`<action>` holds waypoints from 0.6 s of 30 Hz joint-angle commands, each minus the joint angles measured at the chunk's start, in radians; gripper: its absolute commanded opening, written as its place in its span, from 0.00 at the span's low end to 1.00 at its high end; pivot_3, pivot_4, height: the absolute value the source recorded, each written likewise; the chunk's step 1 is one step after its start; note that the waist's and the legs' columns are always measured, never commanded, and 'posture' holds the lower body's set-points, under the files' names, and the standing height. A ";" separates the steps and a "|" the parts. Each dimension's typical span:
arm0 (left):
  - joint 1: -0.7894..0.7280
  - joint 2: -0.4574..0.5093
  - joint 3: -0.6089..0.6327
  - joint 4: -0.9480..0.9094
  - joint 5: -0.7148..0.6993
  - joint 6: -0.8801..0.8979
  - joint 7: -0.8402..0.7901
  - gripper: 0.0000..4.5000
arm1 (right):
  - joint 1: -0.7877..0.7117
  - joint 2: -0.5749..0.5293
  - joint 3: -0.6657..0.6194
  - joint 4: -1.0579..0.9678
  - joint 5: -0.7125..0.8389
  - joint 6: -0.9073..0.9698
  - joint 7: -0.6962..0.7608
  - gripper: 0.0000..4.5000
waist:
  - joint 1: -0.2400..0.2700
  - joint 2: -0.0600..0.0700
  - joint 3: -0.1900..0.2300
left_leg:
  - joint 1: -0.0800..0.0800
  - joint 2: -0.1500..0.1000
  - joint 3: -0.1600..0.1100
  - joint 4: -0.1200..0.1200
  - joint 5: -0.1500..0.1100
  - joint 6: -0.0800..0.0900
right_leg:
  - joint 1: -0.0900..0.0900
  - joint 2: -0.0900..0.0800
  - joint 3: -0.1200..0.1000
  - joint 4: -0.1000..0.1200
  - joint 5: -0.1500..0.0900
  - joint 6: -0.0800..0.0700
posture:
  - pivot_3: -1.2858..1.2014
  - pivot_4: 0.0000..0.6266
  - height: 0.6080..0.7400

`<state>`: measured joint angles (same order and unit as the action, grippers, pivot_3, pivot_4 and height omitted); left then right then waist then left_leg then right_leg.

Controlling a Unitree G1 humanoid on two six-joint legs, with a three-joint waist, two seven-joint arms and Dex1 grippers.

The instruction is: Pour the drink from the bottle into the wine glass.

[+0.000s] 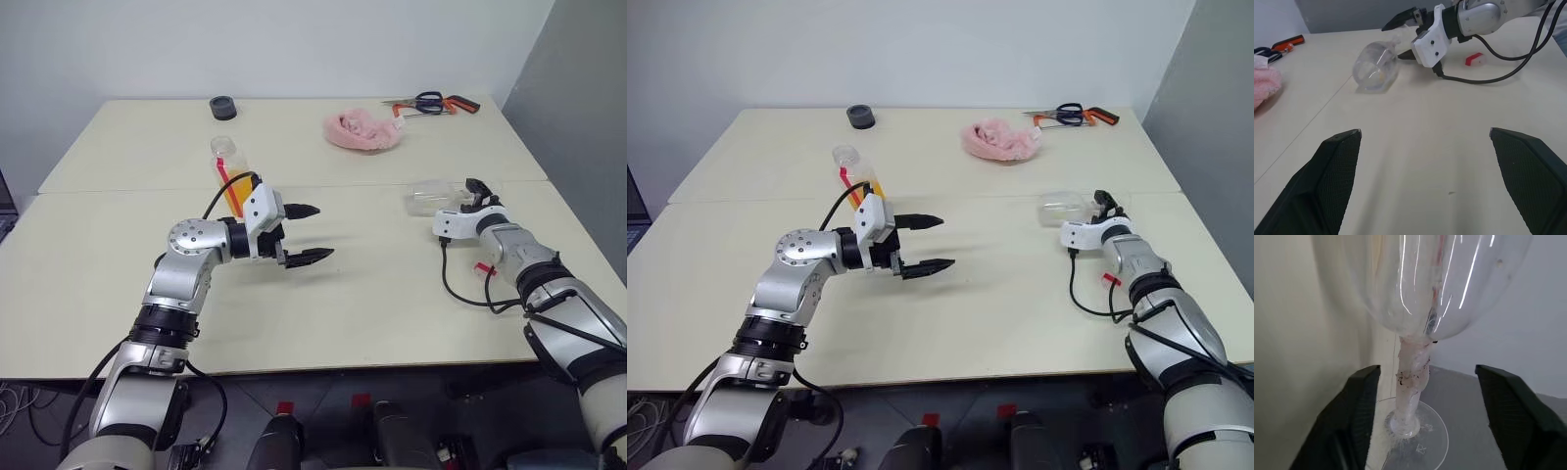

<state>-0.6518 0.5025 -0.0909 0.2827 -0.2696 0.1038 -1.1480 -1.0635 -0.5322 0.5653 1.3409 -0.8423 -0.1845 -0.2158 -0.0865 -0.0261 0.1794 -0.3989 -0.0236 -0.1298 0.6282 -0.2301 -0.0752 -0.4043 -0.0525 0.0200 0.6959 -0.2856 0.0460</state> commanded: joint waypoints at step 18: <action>0.037 0.032 0.014 -0.113 0.000 0.031 0.040 1.00 | 0.009 -0.015 -0.003 -0.008 0.038 -0.053 0.014 0.01 | -0.001 0.000 0.000 | 0.000 0.000 0.000 0.000 0.000 0.000 | 0.000 0.000 0.000 0.000 0.000 0.000 | 0.52 0.24 1.00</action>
<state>-0.6171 0.5242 -0.0914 0.2040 -0.2666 0.1386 -1.1167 -1.0651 -0.5287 0.5640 1.3464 -0.8118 -0.2186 -0.1872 -0.0871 -0.0259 0.1793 -0.3989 -0.0237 -0.1299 0.6280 -0.2304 -0.0747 -0.4044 -0.0525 0.0199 0.6960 -0.2857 0.0460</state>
